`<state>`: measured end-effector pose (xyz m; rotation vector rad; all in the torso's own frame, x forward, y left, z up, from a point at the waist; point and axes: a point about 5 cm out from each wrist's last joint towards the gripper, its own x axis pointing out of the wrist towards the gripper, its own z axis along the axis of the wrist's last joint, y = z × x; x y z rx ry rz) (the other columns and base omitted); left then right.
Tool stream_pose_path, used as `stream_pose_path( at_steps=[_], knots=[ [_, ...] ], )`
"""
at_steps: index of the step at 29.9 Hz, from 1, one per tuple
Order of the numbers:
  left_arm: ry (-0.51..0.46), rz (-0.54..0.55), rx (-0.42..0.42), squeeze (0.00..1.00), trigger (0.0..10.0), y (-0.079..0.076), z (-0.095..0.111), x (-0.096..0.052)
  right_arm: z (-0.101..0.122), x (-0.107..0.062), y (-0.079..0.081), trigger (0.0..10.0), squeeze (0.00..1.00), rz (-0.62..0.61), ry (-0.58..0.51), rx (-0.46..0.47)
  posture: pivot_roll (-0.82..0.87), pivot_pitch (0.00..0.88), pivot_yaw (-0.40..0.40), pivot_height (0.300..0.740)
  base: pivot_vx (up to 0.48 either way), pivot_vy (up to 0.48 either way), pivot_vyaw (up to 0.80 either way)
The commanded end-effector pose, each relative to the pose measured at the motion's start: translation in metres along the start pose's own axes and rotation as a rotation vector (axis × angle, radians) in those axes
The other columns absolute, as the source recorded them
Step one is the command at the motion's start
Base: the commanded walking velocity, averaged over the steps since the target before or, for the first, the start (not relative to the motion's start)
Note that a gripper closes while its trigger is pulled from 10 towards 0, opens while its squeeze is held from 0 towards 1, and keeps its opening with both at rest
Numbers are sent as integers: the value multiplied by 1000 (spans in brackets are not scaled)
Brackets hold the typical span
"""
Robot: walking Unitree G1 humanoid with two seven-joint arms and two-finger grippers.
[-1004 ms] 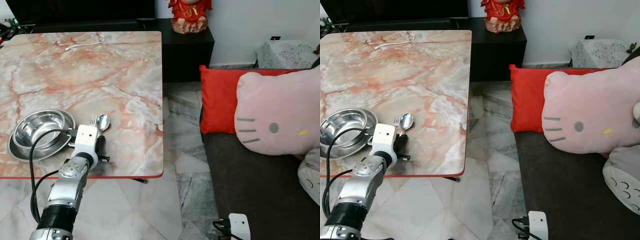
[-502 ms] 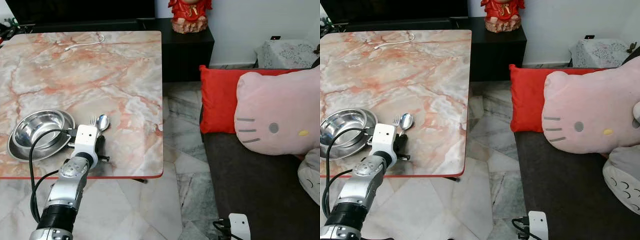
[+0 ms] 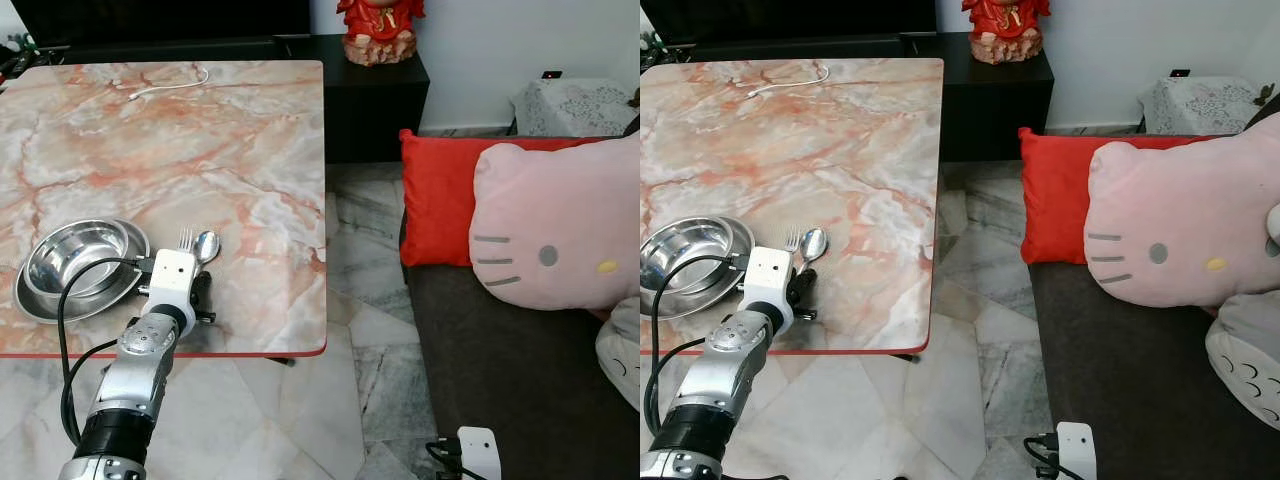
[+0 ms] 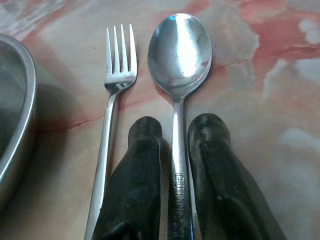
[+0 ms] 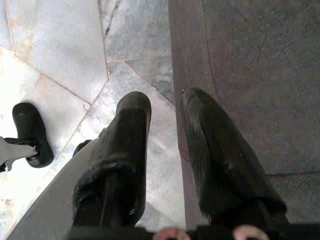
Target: Setting the table
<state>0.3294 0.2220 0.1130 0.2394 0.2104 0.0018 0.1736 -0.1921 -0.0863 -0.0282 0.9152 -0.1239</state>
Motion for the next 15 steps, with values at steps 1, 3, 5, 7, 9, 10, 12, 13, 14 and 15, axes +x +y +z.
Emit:
stream_pose_path(
  at_steps=[1,3,5,7,9,10,12,13,14,15],
  knots=[
    [-4,1,14,0,10000,1,1,1,-8,-2,-1,10000,0,-3,26,-7,-44,140,15,740,0,0,0],
    [-6,3,13,0,10000,1,2,1,-8,-2,-1,10000,0,-3,26,-6,-44,140,14,740,0,0,0],
    [-9,6,14,0,10000,1,2,1,-8,-2,-1,10000,0,-3,26,-7,-46,140,14,740,0,0,0],
    [-18,11,14,0,10000,2,4,0,-8,-2,-1,10000,0,-2,26,-7,-44,140,13,740,0,0,0],
    [-48,16,33,0,10000,3,10,0,-8,-2,-1,10000,0,-3,26,-8,-44,140,13,740,0,0,0],
    [-100,26,49,0,10000,4,19,-1,-8,-2,-1,10000,0,-3,26,-8,-46,139,14,740,0,0,0],
    [-140,35,48,0,10000,5,27,-3,-8,-2,-1,10000,0,-3,26,-8,-46,139,14,740,0,0,0],
    [-177,51,72,0,10000,6,33,-5,-8,-2,-1,10000,0,-3,26,-8,-47,139,15,740,0,0,0],
    [-207,59,72,0,10000,7,37,-8,-8,-2,-1,10000,0,-3,26,-8,-47,139,15,740,0,0,0],
    [-226,63,69,0,10000,7,40,-9,-8,-2,-1,10000,0,-3,26,-8,-47,138,16,740,0,0,0]
  ],
)
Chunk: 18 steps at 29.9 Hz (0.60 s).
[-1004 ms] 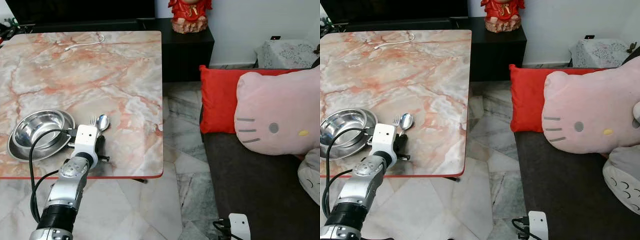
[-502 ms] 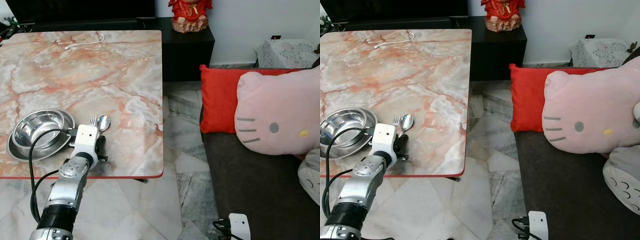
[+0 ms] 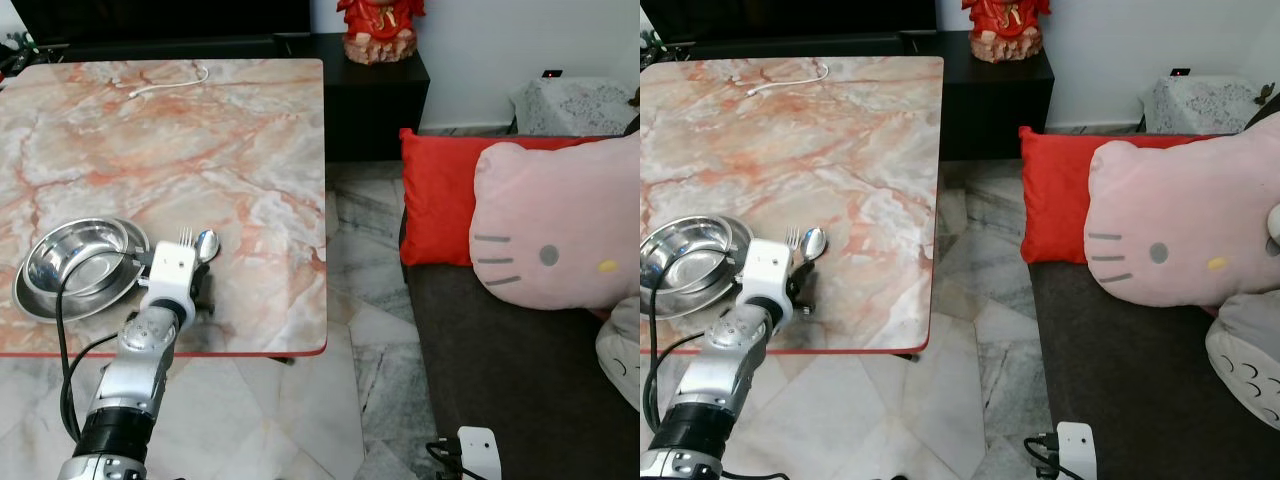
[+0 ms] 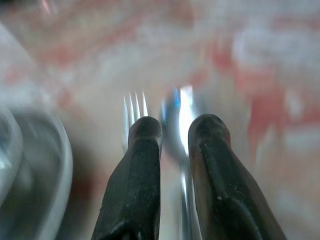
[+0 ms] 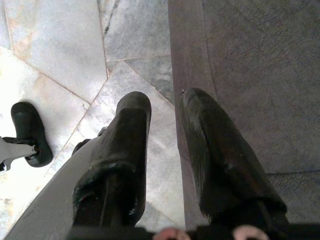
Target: Setting the table
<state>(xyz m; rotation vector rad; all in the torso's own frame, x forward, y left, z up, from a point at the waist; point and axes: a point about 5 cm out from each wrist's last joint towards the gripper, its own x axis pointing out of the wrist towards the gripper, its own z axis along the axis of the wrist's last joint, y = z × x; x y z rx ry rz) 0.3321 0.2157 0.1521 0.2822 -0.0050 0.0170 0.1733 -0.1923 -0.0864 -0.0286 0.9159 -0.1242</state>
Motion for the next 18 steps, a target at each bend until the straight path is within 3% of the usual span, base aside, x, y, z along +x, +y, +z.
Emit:
stream_pose_path(
  at_steps=[1,4,7,13,18],
  knots=[
    [-57,28,28,0,10000,6,7,-6,-8,-2,-1,10000,0,-3,25,-7,-47,137,17,740,0,0,0],
    [-168,82,30,0,10000,11,22,-18,-8,-2,-1,10000,0,-2,26,-8,-45,135,20,740,0,0,0],
    [-209,110,32,0,10000,13,22,-27,-8,-2,0,10000,0,-1,26,-8,-43,132,21,740,0,0,0],
    [-161,176,22,0,10000,23,-4,-54,-8,-2,-1,10000,0,0,26,-12,-49,119,22,740,0,0,0],
    [-156,212,19,0,10000,26,-3,-52,-9,-2,-1,10000,0,4,27,-20,-52,108,22,740,0,96,0]
  ],
)
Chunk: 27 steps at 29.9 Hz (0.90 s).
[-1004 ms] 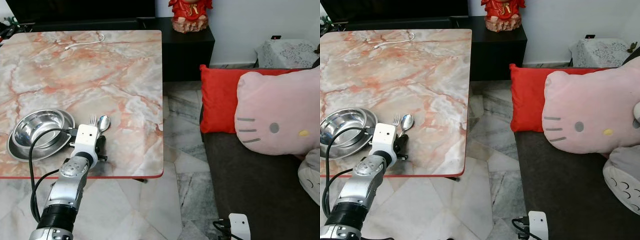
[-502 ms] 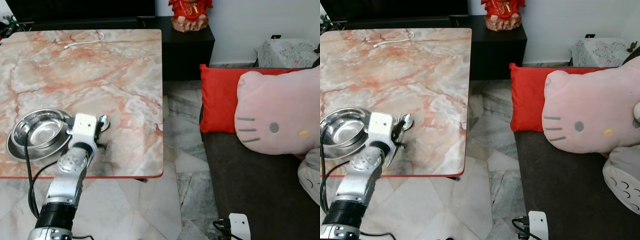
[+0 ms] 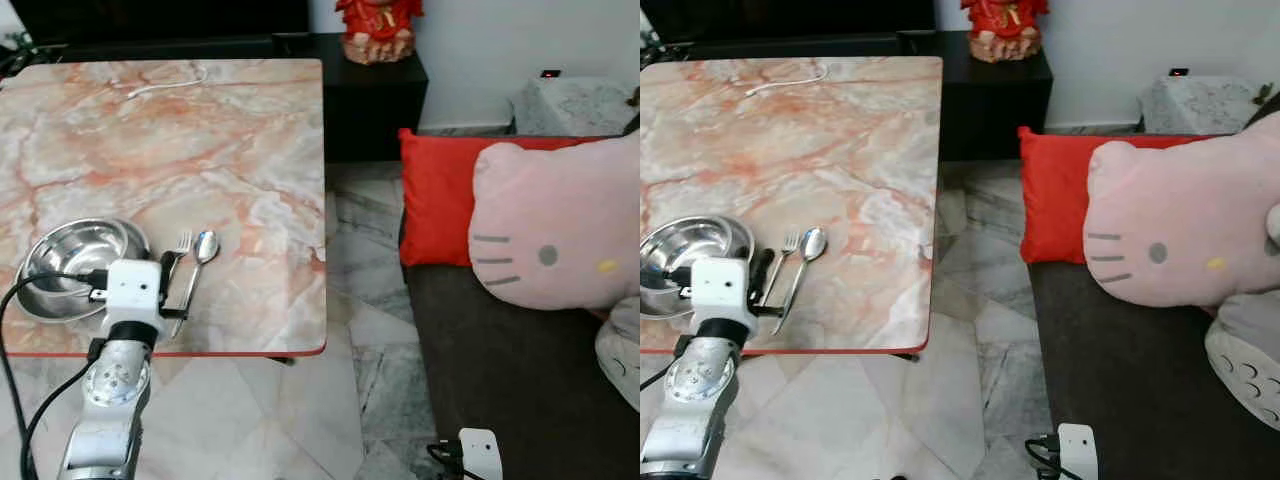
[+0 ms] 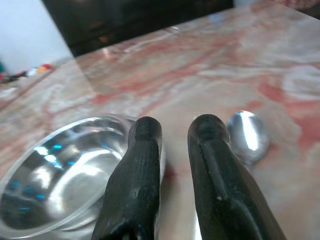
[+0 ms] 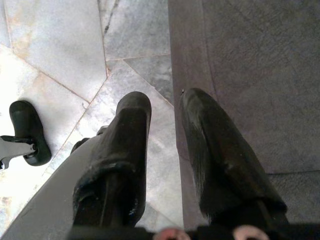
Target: Setting the table
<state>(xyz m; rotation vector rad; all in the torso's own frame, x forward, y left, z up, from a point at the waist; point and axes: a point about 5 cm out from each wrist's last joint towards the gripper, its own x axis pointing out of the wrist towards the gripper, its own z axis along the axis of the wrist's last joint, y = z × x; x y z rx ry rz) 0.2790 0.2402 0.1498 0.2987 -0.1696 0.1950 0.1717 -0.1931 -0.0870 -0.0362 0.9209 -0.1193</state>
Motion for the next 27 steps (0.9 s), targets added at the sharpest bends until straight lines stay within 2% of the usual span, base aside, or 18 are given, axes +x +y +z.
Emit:
stream_pose_path(
  at_steps=[1,6,27],
  knots=[
    [-23,12,-1,0,10000,2,6,2,-7,-2,0,10000,0,5,22,-13,-53,105,23,740,0,480,0],
    [-50,-2,-5,0,10000,-3,11,4,-9,-2,0,10000,0,0,22,-6,-61,93,31,740,0,480,0],
    [-102,8,-25,0,10000,-4,22,6,-12,-3,1,10000,0,5,30,-5,-49,50,37,740,0,480,0]
  ],
)
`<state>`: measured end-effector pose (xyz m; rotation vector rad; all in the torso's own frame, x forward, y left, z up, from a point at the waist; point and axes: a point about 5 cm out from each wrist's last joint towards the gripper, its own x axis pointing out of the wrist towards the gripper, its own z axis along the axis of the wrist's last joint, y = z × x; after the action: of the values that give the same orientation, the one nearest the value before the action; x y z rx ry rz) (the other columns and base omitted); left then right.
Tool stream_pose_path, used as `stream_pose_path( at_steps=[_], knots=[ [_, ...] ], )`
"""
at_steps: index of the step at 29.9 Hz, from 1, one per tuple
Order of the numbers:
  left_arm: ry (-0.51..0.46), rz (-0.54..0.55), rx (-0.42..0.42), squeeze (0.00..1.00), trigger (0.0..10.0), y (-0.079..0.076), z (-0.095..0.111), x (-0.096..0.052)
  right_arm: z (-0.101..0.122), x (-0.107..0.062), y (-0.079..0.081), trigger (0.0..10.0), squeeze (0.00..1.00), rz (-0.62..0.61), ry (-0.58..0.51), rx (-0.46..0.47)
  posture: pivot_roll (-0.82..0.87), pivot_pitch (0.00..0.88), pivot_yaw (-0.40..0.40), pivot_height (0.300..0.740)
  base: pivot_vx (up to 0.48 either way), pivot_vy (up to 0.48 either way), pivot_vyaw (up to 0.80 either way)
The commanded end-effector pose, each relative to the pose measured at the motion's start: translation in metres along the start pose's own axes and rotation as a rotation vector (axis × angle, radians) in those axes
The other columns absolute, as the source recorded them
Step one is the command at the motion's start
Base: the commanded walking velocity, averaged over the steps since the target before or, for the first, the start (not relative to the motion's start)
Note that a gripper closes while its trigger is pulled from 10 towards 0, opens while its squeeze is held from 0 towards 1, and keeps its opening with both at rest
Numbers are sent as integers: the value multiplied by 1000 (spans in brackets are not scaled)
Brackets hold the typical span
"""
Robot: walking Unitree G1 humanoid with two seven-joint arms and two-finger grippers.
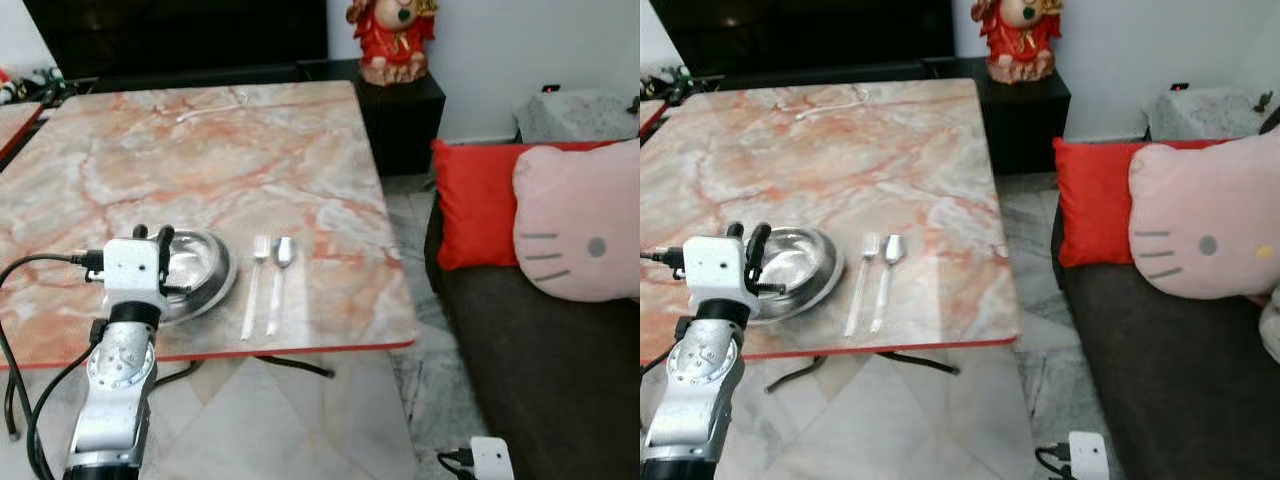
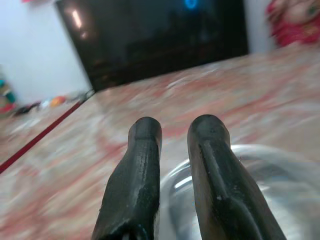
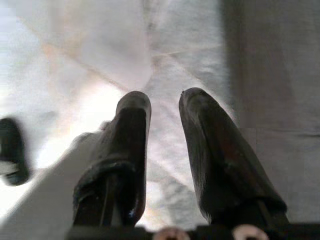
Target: Setting the table
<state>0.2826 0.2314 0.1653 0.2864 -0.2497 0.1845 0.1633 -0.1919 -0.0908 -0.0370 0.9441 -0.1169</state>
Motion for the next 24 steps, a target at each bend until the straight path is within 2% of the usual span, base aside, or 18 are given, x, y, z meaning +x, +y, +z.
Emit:
stream_pose_path(
  at_steps=[1,8,24],
  knots=[
    [-24,6,-5,0,10000,1,5,1,-3,-1,0,10000,0,4,7,-3,-49,48,37,740,0,480,0],
    [-26,13,-6,0,10000,2,6,1,-2,0,0,10000,0,6,7,-7,-44,44,36,740,0,480,0],
    [-31,63,-6,0,10000,10,9,4,4,1,0,10000,0,5,-6,-7,-31,93,22,740,0,480,0]
  ],
)
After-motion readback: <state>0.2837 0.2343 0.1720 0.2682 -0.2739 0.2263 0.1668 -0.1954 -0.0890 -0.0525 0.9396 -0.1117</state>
